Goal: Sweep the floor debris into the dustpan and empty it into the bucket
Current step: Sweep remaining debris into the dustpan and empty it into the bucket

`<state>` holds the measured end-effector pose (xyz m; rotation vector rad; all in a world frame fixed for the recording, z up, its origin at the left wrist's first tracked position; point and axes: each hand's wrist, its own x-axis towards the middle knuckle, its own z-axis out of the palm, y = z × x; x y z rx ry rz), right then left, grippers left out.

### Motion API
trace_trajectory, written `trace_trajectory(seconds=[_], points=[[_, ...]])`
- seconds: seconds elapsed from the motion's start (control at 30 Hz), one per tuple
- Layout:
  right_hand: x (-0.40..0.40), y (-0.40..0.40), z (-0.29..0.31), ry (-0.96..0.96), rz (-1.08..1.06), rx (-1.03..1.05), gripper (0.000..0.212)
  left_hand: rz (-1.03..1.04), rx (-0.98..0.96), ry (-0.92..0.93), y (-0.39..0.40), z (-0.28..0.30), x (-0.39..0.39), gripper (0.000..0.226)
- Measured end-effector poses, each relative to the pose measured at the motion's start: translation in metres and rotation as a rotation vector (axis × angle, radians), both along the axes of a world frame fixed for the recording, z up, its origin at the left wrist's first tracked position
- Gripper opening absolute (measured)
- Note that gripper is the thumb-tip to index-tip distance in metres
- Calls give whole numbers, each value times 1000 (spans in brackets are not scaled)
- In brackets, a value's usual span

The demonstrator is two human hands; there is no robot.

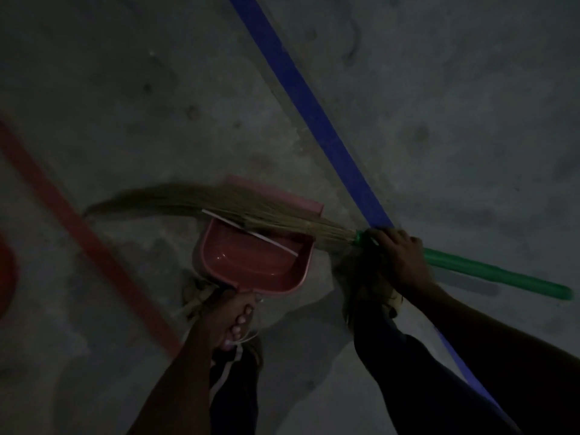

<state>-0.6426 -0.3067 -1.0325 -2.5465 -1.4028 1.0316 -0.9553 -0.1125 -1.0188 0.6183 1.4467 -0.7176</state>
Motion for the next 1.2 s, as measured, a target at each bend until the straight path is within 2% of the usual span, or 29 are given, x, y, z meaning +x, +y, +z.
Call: trace_trajectory(seconds=[0.1,0.27,0.37,0.47,0.6,0.7,0.87,0.97,1.2], points=[[-2,9,3,21,-33,58,67,14,3,-25,-2,7,1,29],[-18,40,2,61,-183,194,72,137,-1,14,-16,13,-15,40],[-28,66,-4,96,-221,147,86,224,11,37,-29,20,-29,35],[-39,89,-4,113,-233,149,82,270,-23,67,-43,24,-43,42],[-51,118,0,123,-171,202,69,436,-1,62,-56,30,-63,49],[-59,135,4,116,-106,164,77,493,-65,11,-67,42,-70,49],[-71,153,10,95,9,151,77,642,-30,51,-105,47,-73,43],[-72,157,7,86,74,168,76,730,55,94,-123,40,-72,39],[-62,149,-14,-76,153,110,76,700,41,47,-135,17,-70,36]])
